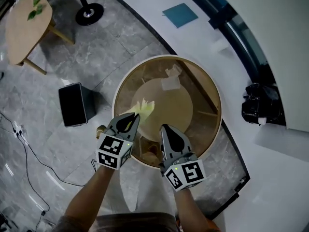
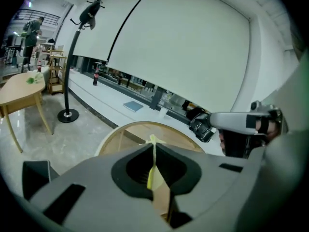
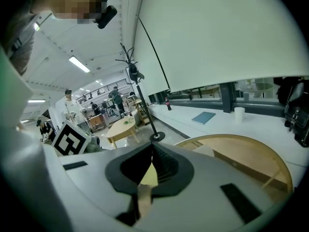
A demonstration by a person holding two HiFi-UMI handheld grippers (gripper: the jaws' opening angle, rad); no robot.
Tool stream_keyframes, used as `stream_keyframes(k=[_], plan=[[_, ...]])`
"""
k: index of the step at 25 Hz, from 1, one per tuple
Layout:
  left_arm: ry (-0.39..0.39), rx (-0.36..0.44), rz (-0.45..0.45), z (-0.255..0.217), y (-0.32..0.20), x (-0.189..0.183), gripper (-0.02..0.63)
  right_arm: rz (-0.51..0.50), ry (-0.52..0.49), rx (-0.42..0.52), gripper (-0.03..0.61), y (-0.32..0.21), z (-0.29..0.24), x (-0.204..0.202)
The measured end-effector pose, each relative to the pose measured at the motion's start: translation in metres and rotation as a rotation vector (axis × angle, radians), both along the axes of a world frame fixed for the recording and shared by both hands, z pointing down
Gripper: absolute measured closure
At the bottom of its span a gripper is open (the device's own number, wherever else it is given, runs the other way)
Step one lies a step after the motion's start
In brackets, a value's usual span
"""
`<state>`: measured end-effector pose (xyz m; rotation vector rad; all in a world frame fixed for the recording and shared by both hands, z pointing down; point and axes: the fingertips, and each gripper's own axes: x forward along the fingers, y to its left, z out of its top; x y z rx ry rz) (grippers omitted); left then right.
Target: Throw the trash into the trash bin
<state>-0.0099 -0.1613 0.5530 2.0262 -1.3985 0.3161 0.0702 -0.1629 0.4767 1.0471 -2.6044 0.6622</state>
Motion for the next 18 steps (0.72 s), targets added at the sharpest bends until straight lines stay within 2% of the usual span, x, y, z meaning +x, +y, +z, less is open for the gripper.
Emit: stream_keyframes(k=[12,18], plan=[[-0.032,0.018,-0.231,-0.033,0.039,-0.214,0.584,-0.191,-0.041,-0.008,0.56,0.017,-0.013,-0.208],[-0.032,0.014,-0.37,-0.034,0.072,-0.304,0.584,-0.283,-0.019,-0.029,0.56,0.036,-0.007,-0.287]])
